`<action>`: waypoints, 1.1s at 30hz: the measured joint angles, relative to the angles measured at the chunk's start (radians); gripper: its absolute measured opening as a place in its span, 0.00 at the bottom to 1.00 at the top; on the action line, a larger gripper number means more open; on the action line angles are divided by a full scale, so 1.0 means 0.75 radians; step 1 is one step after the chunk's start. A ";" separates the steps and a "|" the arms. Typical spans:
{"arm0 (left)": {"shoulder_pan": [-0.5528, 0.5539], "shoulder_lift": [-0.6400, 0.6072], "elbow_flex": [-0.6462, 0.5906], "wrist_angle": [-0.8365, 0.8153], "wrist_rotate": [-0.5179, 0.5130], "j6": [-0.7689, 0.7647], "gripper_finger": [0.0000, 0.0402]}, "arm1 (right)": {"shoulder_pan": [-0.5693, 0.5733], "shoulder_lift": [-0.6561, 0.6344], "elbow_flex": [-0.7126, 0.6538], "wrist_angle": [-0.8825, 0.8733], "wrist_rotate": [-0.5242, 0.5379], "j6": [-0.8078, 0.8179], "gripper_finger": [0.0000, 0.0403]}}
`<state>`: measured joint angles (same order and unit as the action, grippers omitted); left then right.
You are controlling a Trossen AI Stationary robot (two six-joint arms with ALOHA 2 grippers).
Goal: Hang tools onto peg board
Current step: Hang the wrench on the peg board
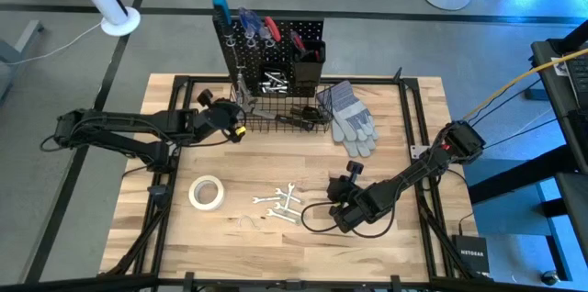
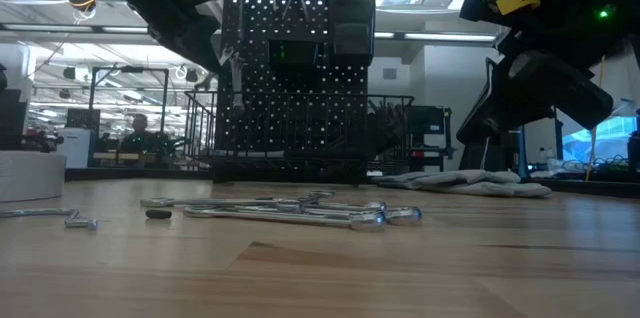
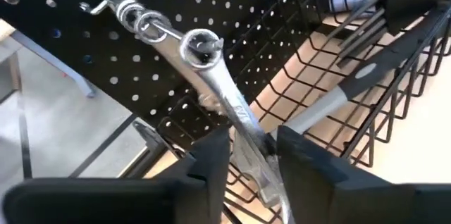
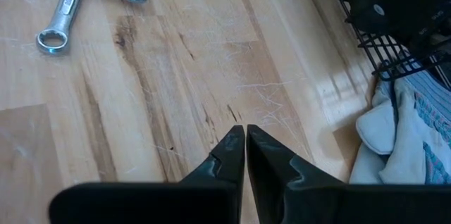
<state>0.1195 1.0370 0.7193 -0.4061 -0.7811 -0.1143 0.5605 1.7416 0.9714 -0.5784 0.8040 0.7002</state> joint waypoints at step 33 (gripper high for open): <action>0.065 -0.148 0.000 -0.060 0.334 -0.122 0.41 | 0.000 0.000 0.000 0.000 -0.003 0.001 0.06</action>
<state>0.1679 0.9264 0.7193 -0.4513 -0.5308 -0.2062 0.5606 1.7416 0.9714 -0.5781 0.8017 0.7010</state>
